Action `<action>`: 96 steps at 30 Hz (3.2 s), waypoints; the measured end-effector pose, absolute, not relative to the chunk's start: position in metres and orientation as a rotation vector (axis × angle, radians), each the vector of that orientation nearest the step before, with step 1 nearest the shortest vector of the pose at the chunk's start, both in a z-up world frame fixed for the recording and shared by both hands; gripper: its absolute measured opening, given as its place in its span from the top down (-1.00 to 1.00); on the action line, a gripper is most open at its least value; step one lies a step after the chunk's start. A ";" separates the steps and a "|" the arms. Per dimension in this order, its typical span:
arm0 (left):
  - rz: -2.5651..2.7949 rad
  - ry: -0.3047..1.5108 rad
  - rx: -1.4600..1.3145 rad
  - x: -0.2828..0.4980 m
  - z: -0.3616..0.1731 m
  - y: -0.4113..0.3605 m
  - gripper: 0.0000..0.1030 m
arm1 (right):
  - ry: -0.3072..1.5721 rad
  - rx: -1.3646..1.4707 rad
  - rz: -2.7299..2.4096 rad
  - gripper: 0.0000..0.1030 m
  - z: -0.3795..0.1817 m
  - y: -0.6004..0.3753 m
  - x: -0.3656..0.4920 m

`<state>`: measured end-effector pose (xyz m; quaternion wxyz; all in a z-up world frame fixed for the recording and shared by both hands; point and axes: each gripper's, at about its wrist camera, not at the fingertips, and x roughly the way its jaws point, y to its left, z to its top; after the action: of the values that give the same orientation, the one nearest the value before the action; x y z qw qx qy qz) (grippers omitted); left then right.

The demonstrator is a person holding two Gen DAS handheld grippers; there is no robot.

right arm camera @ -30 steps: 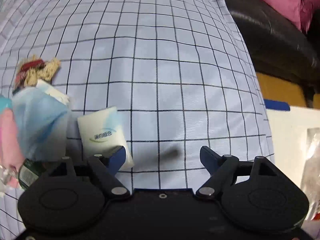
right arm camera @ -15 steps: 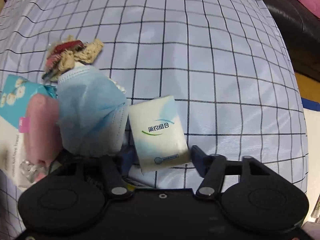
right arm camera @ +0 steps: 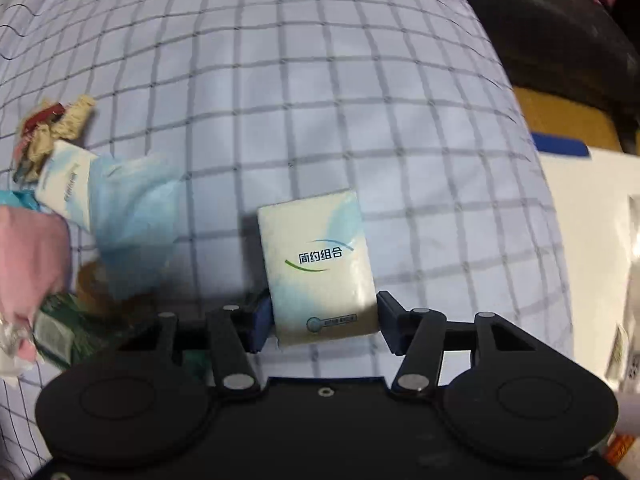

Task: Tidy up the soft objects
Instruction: 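Lift the white tissue packet with the right gripper while the left grasps the light-blue face mask, then carry the mask into the basket with the left gripper while the right drops the tissue packet there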

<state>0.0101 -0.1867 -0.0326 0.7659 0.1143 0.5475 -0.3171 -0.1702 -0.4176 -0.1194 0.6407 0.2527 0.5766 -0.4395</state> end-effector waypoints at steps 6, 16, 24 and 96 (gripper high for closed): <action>-0.705 1.188 0.275 0.004 -0.033 -0.187 -0.92 | 1.357 0.655 -0.931 -0.04 -0.111 -0.383 -0.201; -0.751 1.170 0.325 -0.009 -0.035 -0.194 -0.91 | 1.424 0.674 -0.800 -0.02 -0.111 -0.322 -0.208; -0.808 1.122 0.343 -0.024 -0.034 -0.202 -0.91 | 1.435 0.628 -0.813 -0.03 -0.136 -0.316 -0.213; -0.831 1.195 0.488 -0.026 0.011 -0.233 -0.11 | 1.408 0.578 -0.719 0.01 -0.125 -0.295 -0.234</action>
<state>-0.0256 -0.2329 0.0110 0.7196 0.2207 0.5407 -0.3757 -0.2336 -0.2949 -0.1254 0.6662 0.2559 0.6239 -0.3185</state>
